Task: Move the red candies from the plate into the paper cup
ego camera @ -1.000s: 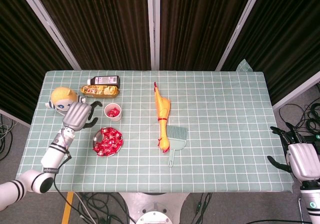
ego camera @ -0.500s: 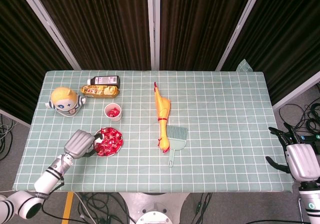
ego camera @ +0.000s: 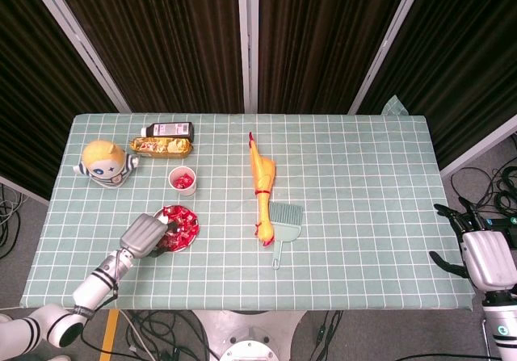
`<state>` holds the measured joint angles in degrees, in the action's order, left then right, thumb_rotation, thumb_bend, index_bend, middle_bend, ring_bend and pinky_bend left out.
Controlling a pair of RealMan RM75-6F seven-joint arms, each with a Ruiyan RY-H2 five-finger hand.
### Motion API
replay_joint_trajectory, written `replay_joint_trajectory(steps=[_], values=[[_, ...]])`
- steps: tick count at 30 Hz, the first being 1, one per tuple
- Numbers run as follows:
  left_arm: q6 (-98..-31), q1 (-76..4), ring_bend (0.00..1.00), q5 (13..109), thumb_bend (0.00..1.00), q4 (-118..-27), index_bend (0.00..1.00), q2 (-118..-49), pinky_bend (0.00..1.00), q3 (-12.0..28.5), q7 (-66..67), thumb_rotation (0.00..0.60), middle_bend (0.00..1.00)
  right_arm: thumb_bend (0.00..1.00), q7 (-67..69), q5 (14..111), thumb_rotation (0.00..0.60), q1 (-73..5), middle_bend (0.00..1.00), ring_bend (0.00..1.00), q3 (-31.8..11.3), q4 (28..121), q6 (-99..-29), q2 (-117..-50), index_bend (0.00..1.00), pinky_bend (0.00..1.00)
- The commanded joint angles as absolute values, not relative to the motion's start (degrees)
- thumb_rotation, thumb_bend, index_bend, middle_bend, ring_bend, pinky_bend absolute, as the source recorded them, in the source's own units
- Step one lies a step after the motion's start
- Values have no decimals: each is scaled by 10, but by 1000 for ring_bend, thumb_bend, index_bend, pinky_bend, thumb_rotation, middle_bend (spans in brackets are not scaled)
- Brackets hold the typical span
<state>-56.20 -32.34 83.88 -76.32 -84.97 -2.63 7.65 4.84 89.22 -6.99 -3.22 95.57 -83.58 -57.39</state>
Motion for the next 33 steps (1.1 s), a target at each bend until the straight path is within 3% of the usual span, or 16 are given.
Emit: replay_joint_trajectory(steps=[1,19,33], values=[[-556,-326,703,835,290,-765,467,-852,947,-23,81,600,810,101,49,892,600,-69,273,59,-32,955,-836,-574,170,281],[-542,-331,705,825,308,-748,553,-871,948,-17,88,600,822,101,54,890,600,-70,273,59,-32,951,-834,-574,170,284],[-548,-327,729,833,412,-716,668,-889,957,-15,37,600,850,101,49,892,600,-70,273,59,-32,956,-835,-572,170,287]])
